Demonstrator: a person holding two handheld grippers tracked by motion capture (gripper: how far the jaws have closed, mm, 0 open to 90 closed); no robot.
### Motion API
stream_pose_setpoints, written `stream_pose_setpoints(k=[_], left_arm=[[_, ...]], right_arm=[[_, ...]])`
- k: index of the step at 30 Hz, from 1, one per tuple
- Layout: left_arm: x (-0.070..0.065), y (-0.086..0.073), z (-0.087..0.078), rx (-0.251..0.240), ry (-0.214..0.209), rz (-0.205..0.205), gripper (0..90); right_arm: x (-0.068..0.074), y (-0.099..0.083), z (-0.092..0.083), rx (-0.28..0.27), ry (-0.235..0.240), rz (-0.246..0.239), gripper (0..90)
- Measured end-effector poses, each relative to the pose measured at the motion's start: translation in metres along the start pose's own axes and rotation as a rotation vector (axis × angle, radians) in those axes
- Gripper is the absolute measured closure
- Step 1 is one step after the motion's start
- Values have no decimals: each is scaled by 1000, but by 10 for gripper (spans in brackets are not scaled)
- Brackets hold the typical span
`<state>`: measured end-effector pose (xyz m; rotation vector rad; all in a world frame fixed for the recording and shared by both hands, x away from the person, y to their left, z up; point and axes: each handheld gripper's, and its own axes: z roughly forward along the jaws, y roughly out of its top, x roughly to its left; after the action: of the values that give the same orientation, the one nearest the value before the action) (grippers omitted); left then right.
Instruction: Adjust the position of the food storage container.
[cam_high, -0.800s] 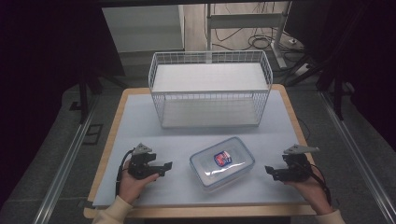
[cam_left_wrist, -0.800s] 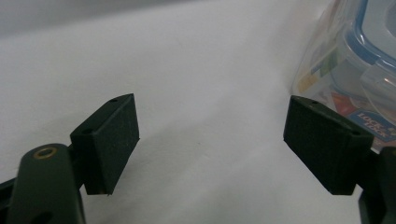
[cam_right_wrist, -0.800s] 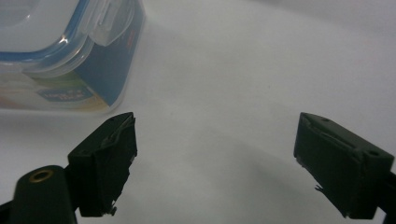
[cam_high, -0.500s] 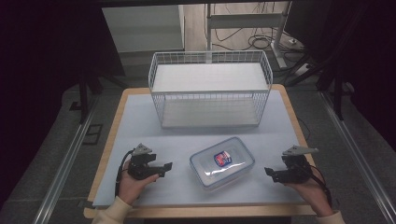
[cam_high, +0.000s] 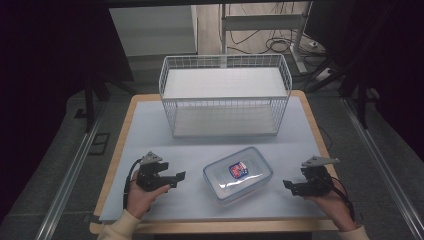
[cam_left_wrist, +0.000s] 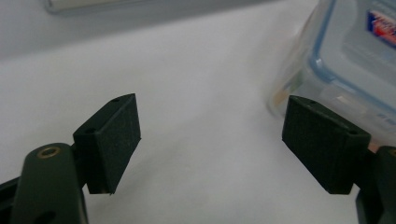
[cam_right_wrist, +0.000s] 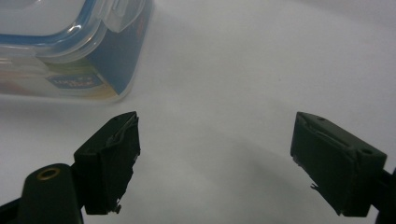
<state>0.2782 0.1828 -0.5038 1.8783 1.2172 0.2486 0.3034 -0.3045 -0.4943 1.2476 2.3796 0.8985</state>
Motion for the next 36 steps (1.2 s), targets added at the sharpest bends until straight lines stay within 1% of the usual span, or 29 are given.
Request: stream_pose_setpoints(k=[2, 5, 8, 9, 14, 16, 18, 21, 23, 26, 28, 30, 31, 32, 36], left_arm=[[-4, 2, -3, -3, -2, 12, 197], [-7, 7, -7, -6, -10, 9, 214], [-10, 11, -15, -18, -22, 19, 233], [-11, 13, -17, -16, -27, 26, 237], [-17, 16, -22, -23, -44, 29, 235], [-20, 17, -23, -29, -51, 36, 234], [-27, 19, -25, -30, -69, 49, 234], [-39, 20, -24, -25, -103, 80, 267], [-45, 20, -23, -22, -121, 94, 288], [-55, 23, -20, -9, -147, 116, 347], [-61, 24, -18, -18, -163, 122, 430], [-70, 23, -14, -8, -183, 144, 533], [-70, 23, -14, -8, -183, 144, 561], [-80, 20, -10, 15, -207, 171, 601], [-93, 18, -3, 56, -269, 198, 754]], right_arm=[[0, 0, 0, -1, 1, 2, 158], [-1, 0, -1, -1, 1, 5, 162], [-2, 0, -2, -5, 0, 6, 164], [-1, 0, -2, -6, 0, 9, 164], [-1, 1, -2, -7, 1, 9, 165], [0, 1, -2, -7, 2, 7, 165], [0, 1, -2, -11, 5, 6, 165], [0, 1, -3, -11, 5, 6, 165], [-1, 1, -3, -11, 4, 7, 165], [-1, 1, -3, -11, 3, 8, 165], [0, 1, -4, -11, 5, 7, 165], [0, 1, -4, -11, 7, 7, 166], [0, 1, -4, -11, 7, 7, 166], [0, 1, -3, -9, 9, 8, 166], [0, 1, -3, -6, 8, 11, 166]])
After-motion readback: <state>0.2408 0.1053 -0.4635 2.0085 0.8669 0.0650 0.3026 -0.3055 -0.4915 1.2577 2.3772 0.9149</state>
